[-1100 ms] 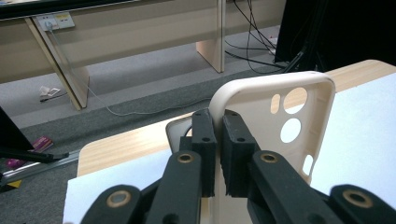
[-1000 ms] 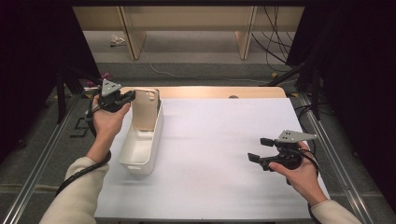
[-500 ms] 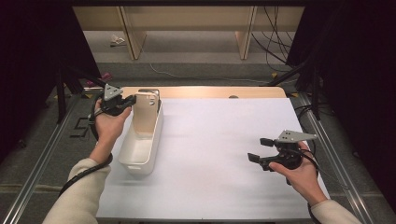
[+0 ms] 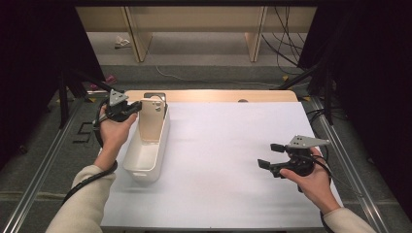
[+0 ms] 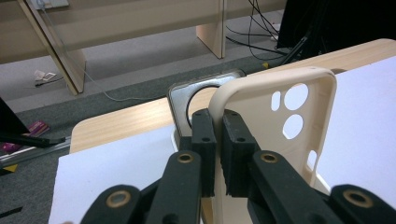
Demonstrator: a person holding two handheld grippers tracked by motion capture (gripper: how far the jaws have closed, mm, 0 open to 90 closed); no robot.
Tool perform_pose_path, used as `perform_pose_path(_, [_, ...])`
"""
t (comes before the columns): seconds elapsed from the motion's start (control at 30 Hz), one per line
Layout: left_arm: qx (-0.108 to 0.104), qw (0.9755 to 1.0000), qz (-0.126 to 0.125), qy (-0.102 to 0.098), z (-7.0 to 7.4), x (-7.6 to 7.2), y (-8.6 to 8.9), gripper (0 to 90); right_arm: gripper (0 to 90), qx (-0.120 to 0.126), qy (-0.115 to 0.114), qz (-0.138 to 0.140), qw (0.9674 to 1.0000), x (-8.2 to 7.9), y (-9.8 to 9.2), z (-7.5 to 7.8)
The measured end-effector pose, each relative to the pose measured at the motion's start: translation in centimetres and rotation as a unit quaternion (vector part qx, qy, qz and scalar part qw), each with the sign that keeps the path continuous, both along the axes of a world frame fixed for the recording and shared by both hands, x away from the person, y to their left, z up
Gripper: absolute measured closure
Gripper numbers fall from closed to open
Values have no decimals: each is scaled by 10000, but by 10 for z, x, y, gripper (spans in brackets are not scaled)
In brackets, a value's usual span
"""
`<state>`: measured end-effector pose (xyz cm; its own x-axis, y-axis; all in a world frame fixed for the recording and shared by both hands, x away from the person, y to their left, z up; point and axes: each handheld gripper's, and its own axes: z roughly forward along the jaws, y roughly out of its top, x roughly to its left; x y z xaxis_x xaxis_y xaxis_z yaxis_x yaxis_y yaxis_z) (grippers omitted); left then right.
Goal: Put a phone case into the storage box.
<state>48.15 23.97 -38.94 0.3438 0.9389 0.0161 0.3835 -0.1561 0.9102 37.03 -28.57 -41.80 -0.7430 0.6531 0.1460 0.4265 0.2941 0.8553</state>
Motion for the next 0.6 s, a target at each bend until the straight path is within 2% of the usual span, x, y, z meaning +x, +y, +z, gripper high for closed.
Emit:
perform_pose_path(0.3, [58, 10000, -12, 75, -5, 2, 1, 839, 162, 1, -22, 1, 10000, 0, 0, 0])
perform_pose_path(0.6, [364, 9993, 2, 84, -6, 10, 1, 778, 162, 9, -20, 1, 10000, 0, 0, 0])
